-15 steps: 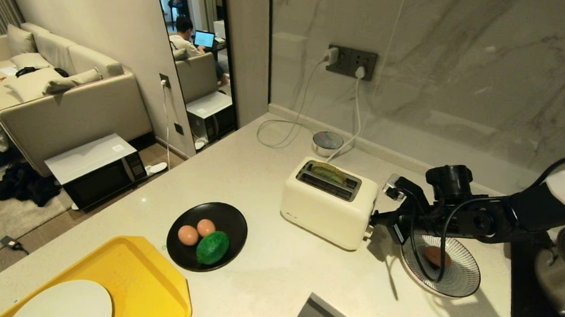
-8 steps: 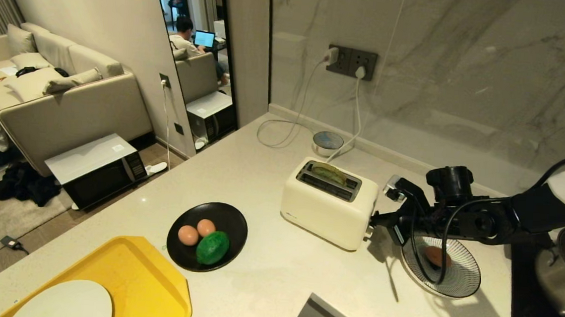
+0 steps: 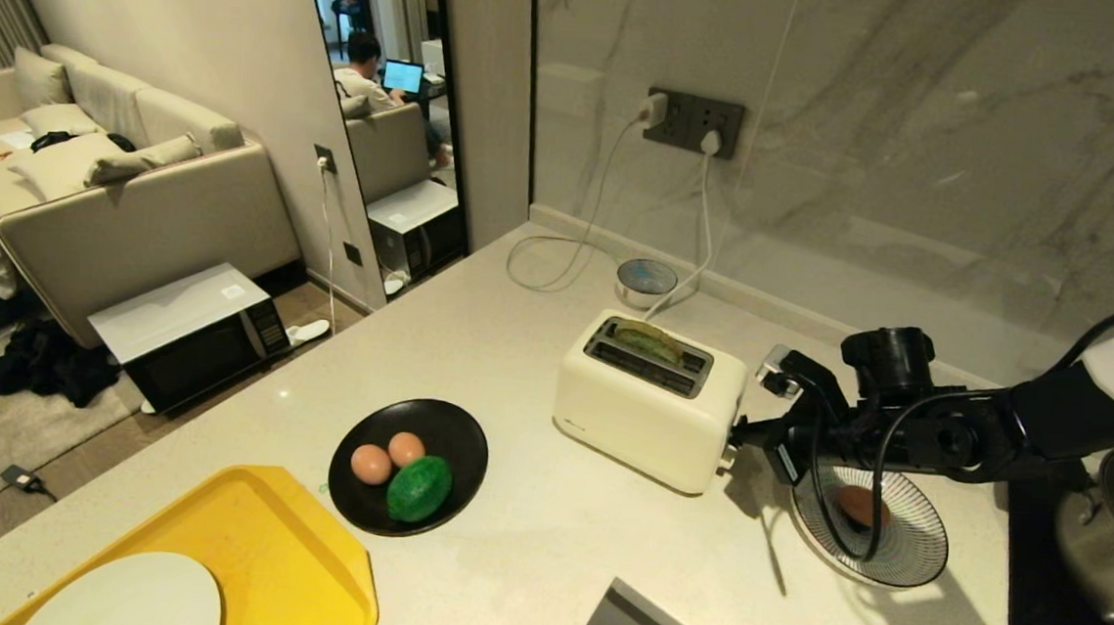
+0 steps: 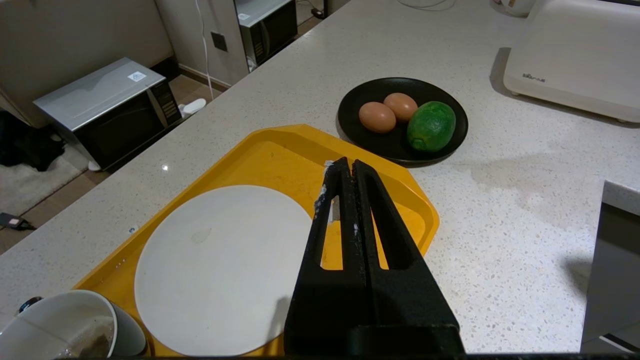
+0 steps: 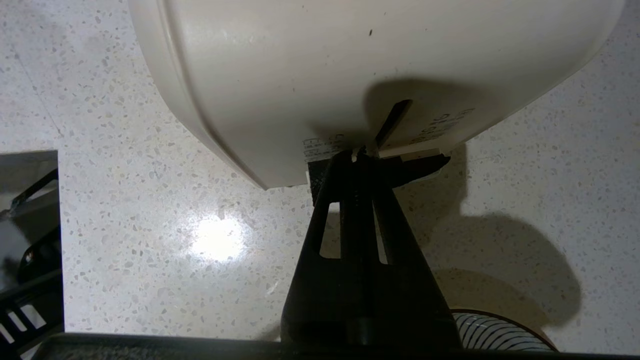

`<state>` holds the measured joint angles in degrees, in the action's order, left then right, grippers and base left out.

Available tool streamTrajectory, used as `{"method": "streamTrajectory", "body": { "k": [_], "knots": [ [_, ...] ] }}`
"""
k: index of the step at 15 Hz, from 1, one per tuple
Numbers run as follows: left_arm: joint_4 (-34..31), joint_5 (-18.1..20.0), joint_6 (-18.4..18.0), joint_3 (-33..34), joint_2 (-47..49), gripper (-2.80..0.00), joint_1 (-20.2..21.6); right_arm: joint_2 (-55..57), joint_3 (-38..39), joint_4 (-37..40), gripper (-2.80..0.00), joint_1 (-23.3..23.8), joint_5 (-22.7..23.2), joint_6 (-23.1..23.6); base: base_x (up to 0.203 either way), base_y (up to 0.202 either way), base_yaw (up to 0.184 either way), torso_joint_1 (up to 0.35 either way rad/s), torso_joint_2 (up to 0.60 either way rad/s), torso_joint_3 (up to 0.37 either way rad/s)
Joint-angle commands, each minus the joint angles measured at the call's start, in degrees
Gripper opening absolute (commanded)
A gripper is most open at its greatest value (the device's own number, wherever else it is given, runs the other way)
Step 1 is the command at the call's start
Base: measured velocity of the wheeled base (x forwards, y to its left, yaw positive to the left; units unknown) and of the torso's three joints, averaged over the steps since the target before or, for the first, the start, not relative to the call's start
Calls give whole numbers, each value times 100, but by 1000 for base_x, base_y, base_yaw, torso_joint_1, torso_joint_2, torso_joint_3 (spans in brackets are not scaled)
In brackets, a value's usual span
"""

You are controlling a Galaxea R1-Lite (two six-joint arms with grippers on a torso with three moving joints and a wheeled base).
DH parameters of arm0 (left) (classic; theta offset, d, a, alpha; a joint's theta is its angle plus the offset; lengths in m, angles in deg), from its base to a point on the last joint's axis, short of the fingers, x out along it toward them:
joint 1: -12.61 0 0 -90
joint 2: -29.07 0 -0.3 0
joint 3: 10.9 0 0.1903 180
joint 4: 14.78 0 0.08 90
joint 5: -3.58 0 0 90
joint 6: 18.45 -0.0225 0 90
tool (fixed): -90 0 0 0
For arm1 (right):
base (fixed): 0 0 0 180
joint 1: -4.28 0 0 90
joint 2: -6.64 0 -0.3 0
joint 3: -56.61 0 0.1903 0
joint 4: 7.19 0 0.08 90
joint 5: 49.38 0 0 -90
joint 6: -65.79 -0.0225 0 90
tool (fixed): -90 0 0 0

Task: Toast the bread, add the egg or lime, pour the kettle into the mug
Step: Use a bread toaster

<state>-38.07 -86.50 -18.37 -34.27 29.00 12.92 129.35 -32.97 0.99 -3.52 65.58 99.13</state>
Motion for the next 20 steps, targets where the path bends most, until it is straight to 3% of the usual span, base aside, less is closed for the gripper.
{"method": "streamTrajectory", "body": {
  "k": [1,20],
  "knots": [
    [1,-1,-3,0,-1,-280,5,-10,2,-10,-280,-10,17,23,0,0,0,0,0,0],
    [1,-1,-8,0,-1,-280,5,-54,3,-10,-280,-11,26,32,0,0,0,0,0,0]
  ]
}}
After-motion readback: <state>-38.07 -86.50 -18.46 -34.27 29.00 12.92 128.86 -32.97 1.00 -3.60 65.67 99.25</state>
